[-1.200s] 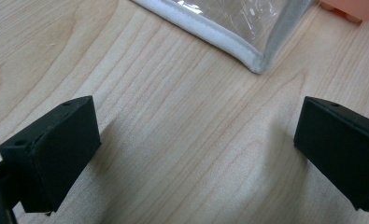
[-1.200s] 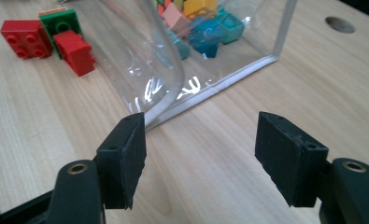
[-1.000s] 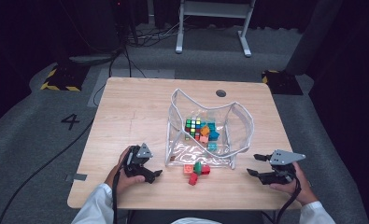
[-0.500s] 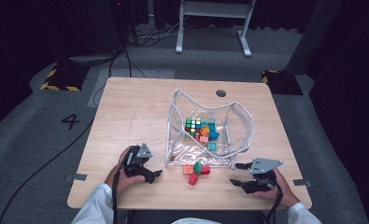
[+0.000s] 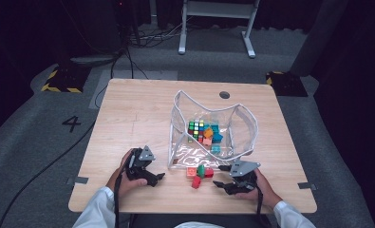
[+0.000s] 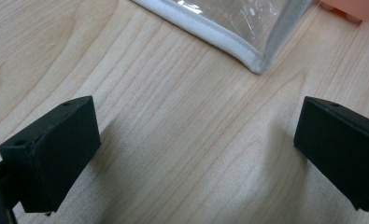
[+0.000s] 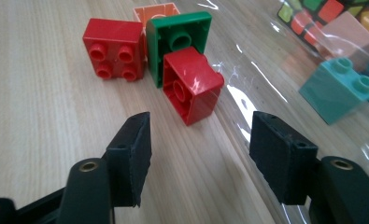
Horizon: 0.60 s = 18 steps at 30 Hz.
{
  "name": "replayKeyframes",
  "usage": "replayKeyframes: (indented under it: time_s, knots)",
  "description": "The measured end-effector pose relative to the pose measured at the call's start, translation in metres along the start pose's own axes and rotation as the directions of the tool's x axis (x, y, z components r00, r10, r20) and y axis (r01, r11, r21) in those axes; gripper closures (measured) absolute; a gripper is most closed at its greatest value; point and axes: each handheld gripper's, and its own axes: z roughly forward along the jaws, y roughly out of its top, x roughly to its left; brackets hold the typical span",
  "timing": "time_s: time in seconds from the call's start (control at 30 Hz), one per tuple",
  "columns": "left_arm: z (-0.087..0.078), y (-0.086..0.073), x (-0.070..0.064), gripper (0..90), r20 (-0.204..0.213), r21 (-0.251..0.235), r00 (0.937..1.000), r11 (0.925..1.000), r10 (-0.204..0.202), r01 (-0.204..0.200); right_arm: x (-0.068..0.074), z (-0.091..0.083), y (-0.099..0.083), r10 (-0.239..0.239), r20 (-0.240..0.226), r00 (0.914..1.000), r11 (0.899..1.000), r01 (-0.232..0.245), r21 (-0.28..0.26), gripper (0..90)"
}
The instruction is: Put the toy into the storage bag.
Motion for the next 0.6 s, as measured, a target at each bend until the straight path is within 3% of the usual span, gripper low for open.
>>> replayKeyframes:
  time_s: [0.3, 0.33, 0.4, 0.5, 0.6]
  knots:
    - [0.000, 0.000, 0.000, 0.4, 0.000, 0.000, 1.0000, 1.0000, 0.000, 0.000, 0.001, 0.019, 0.015, 0.016, -0.001, 0.9999, 0.998, -0.016, -0.056, 39.1]
    - [0.000, 0.000, 0.000, 0.4, -0.002, 0.000, 1.0000, 1.0000, 0.000, 0.000, 0.001, 0.019, 0.015, 0.029, -0.003, 0.9996, 0.998, -0.030, -0.056, 39.9]
    - [0.000, 0.000, 0.000, 0.4, -0.001, -0.001, 1.0000, 1.0000, -0.001, 0.001, -0.002, 0.022, 0.016, 0.000, -0.005, 1.0000, 0.996, 0.000, -0.085, 43.1]
    - [0.000, 0.000, 0.000, 0.4, -0.001, -0.001, 1.0000, 1.0000, -0.001, 0.001, 0.001, 0.020, 0.014, 0.032, -0.038, 0.9988, 0.997, -0.035, -0.073, 48.3]
    - [0.000, 0.000, 0.000, 0.4, -0.001, 0.000, 1.0000, 1.0000, -0.001, 0.001, 0.000, 0.023, 0.014, -0.009, -0.038, 0.9992, 0.998, 0.006, -0.069, 53.0]
